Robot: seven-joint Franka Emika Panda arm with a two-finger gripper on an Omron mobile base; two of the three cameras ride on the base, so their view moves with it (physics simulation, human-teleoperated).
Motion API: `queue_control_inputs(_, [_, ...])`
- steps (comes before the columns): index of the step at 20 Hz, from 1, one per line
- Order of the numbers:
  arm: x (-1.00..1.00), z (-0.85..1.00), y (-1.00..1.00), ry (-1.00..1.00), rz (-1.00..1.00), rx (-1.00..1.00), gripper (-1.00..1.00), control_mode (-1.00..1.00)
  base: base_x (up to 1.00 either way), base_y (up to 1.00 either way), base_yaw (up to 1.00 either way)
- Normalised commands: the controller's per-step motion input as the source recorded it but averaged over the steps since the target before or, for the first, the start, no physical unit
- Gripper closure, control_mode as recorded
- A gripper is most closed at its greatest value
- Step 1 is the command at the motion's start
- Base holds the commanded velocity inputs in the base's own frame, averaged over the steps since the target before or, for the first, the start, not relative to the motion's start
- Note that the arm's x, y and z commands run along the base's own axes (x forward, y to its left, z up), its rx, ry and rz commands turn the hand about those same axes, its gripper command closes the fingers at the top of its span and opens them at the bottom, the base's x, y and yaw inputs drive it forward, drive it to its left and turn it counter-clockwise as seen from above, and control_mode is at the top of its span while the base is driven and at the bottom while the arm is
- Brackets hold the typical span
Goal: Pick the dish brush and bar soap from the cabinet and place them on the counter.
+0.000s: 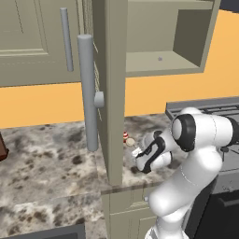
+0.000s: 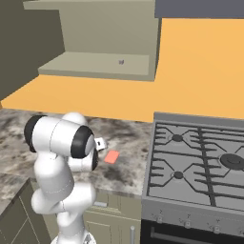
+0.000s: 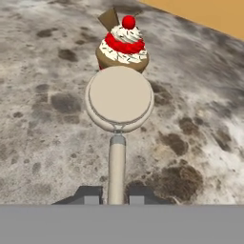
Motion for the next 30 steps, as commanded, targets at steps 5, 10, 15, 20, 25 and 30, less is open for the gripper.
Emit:
queue_control_inputs(5, [-0.07, -0.06, -0.07, 0.00, 0.00, -0.01, -1.00, -1.00, 0.00, 0.00, 0.00])
queue_control_inputs(10, [-0.24, 0.00, -0.20, 0.00, 0.00, 0.00, -1.00, -1.00, 0.00, 0.00, 0.00])
queue_control_inputs(15, [-0.24, 0.18, -0.01, -0.03, 0.00, 0.00, -1.00, -1.00, 0.00, 0.00, 0.00])
queue_control_inputs(20, [-0.24, 0.77, -0.02, -0.06, 0.00, 0.00, -1.00, -1.00, 0.00, 0.00, 0.00])
queue_control_inputs(25, [-0.51, 0.62, -0.05, -0.02, -0.01, 0.00, -1.00, -1.00, 0.00, 0.00, 0.00])
queue_control_inputs(30, [-0.69, 0.61, -0.08, -0.05, -0.01, 0.00, -1.00, -1.00, 0.00, 0.00, 0.00])
